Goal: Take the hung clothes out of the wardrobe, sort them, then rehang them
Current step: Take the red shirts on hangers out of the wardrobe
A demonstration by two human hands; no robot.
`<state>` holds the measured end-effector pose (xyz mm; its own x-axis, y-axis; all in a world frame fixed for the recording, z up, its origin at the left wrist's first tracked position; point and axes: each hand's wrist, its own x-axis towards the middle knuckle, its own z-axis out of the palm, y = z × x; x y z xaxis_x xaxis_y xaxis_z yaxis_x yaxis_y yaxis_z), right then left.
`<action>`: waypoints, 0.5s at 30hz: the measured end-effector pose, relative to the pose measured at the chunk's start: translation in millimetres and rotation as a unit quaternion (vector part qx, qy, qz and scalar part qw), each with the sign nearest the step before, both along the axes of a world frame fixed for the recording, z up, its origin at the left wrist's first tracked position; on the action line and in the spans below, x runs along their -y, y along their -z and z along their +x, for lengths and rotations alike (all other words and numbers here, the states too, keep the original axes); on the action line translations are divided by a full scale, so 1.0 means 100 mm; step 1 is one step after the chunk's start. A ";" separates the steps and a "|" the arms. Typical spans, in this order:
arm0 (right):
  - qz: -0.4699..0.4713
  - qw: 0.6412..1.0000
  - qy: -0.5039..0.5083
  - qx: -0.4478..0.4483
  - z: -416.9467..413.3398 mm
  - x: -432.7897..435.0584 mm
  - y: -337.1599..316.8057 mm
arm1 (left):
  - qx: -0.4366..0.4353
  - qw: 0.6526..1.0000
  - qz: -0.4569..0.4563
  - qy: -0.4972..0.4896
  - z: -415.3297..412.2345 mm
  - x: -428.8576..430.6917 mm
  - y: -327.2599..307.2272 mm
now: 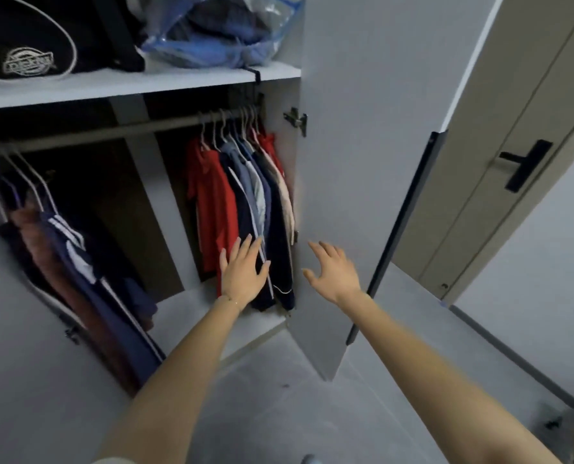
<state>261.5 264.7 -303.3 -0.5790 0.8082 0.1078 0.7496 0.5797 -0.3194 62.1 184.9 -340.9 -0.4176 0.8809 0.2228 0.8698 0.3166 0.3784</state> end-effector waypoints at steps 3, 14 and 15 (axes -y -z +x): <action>-0.009 0.999 -0.047 -0.021 -0.46 -0.09 0.00 | 0.004 0.999 -0.003 -0.046 -0.41 0.07 -0.02; -0.005 0.986 -0.168 -0.018 -1.94 -0.97 0.04 | 0.009 0.986 0.000 -0.164 -1.58 -0.18 -0.11; -0.005 0.985 -0.174 -0.015 -2.06 -1.07 0.04 | 0.013 0.985 0.004 -0.172 -1.67 -0.22 -0.12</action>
